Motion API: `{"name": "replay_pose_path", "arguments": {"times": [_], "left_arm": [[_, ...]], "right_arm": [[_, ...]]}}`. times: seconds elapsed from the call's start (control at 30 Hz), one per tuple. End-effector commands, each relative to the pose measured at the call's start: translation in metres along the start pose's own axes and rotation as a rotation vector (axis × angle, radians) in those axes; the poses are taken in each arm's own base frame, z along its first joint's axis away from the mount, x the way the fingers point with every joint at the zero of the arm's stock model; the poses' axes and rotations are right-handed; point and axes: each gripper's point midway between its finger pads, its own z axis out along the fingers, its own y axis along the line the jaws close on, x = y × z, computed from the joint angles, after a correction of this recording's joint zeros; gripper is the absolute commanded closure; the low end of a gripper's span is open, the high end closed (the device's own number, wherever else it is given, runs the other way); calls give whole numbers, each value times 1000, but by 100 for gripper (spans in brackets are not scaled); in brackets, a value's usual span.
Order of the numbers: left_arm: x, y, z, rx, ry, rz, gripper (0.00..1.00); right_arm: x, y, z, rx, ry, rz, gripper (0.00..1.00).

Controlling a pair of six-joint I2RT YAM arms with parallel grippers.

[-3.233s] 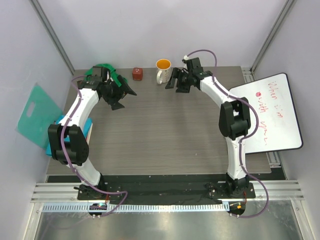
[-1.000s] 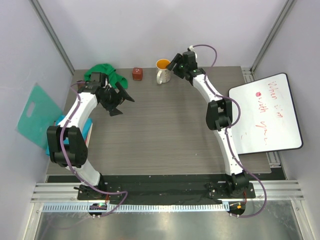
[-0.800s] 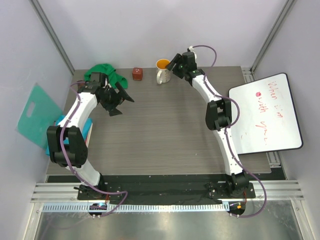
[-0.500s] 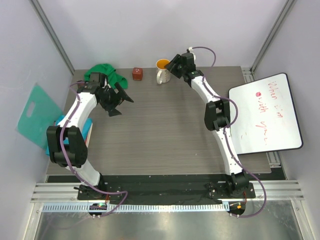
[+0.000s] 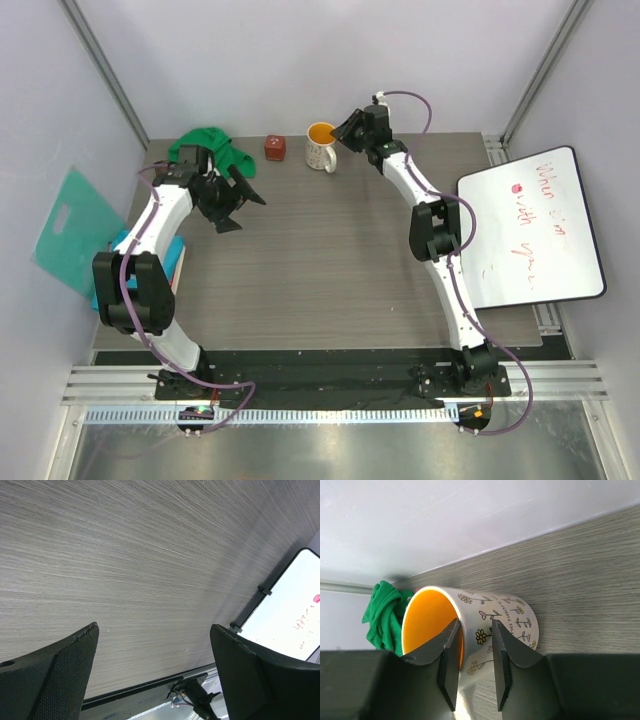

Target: Fold and stack the t-shirts

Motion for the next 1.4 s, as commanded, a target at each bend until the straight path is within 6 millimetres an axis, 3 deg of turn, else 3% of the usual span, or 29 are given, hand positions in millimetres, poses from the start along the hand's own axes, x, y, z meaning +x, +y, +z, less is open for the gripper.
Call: {"name": "replay_pose_path", "arguments": {"times": [0.0,0.4,0.5,0.67,0.83,1.07,1.37], "left_arm": [[-8,-4,-8,19,-29,17,8],[-9,1,-3,16,-16,1,9],[-9,1,-3,18,-16,-2,8],[-8,2,-2,18,-11,-8,8],[-8,3,-2,21,-14,-10,8],[-7,3,-4,22,-18,-6,9],[-5,4,-2,26,-9,-12,9]], "right_arm": [[30,-11,-8,38,118,-41,66],[45,-26,-22,85,197,-116,71],[51,-32,-27,104,221,-135,77],[55,-40,-33,142,245,-161,99],[66,-34,-33,138,264,-188,99],[56,-36,-44,194,241,-247,99],[73,-32,-38,132,300,-220,96]]}}
